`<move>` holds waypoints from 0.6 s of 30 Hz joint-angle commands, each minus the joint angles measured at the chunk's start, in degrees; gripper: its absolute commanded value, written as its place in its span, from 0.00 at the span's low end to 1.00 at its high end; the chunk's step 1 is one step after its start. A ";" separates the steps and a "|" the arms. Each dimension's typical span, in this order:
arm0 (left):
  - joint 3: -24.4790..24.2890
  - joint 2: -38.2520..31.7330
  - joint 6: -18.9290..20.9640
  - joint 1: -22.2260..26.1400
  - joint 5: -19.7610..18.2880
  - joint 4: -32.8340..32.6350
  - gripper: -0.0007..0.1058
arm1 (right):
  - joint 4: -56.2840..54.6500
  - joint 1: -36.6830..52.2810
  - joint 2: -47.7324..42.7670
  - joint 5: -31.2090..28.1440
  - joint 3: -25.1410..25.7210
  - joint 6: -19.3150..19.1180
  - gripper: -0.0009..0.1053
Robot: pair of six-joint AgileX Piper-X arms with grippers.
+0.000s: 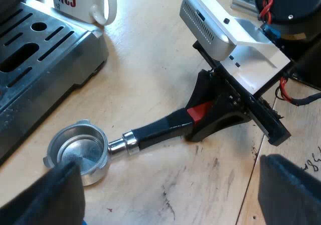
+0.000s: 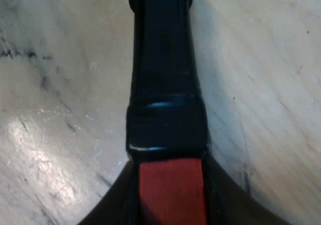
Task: Grind coffee beans and then tamp
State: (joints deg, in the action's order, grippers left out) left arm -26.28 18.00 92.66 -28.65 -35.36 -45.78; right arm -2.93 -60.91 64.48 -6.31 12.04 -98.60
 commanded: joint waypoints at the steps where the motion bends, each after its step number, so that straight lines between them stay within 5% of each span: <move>1: -0.02 -0.13 -0.20 -0.16 0.56 0.99 0.69 | -2.31 0.16 -0.57 0.17 0.45 -0.14 0.01; 14: -0.02 -0.13 -0.20 -0.16 0.56 0.99 0.69 | -9.65 0.16 -0.57 2.72 0.45 0.77 0.02; 18: -0.02 -0.13 -0.20 -0.16 0.56 0.99 0.69 | -9.78 0.16 -0.57 2.72 0.45 3.33 0.22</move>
State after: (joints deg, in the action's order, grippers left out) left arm -26.28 18.00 92.66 -28.65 -35.36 -45.78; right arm -8.83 -60.91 63.71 -5.00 13.04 -96.27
